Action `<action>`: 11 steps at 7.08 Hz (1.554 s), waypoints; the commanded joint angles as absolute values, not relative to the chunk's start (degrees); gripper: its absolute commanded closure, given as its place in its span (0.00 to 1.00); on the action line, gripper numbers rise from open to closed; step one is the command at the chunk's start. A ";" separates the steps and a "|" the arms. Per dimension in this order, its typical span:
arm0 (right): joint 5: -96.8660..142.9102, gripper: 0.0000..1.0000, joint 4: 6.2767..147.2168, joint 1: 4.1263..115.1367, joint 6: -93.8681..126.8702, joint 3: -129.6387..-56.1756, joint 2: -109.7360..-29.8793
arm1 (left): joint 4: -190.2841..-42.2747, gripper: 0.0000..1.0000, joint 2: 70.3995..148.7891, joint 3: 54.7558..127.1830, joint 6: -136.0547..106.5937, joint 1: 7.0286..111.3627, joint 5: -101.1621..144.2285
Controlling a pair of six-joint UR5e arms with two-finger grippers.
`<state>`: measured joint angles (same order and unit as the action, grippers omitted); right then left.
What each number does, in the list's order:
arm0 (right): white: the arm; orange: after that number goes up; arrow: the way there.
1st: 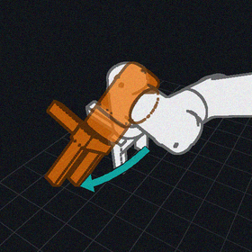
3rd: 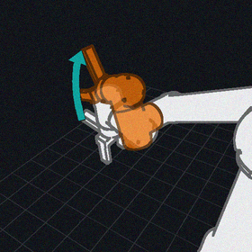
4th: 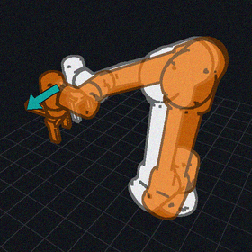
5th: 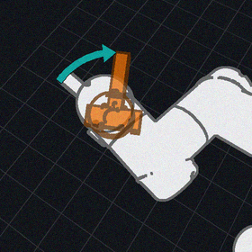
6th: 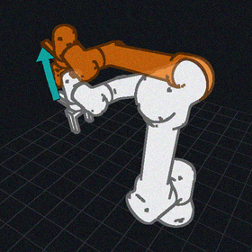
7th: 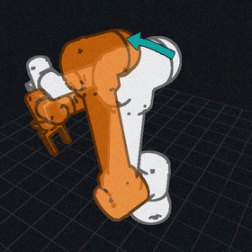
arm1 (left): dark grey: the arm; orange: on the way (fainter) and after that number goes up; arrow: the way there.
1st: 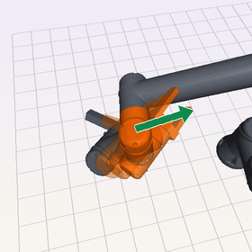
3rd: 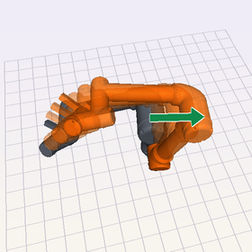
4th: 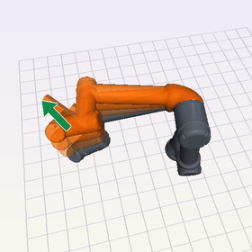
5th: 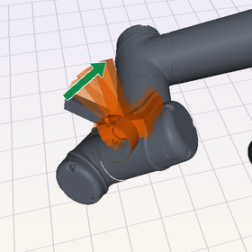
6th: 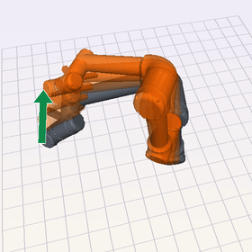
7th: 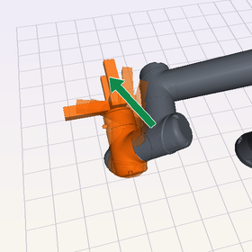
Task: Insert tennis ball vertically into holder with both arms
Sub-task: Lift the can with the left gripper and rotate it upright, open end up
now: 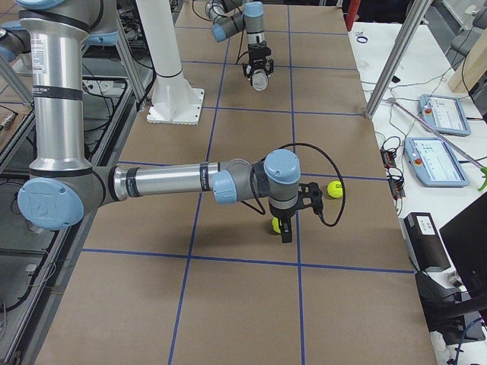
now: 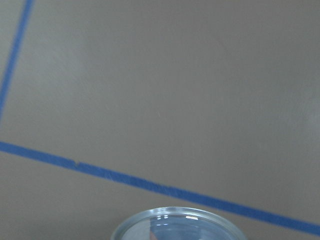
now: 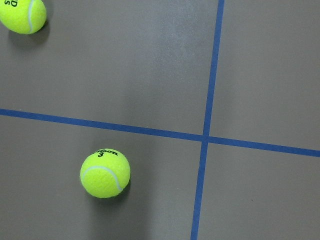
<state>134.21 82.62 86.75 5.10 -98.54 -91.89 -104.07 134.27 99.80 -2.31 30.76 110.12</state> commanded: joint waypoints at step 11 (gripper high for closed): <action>134.30 0.00 82.62 86.75 6.14 -99.40 -92.02 | -202.36 0.23 133.77 65.35 -23.99 34.98 92.33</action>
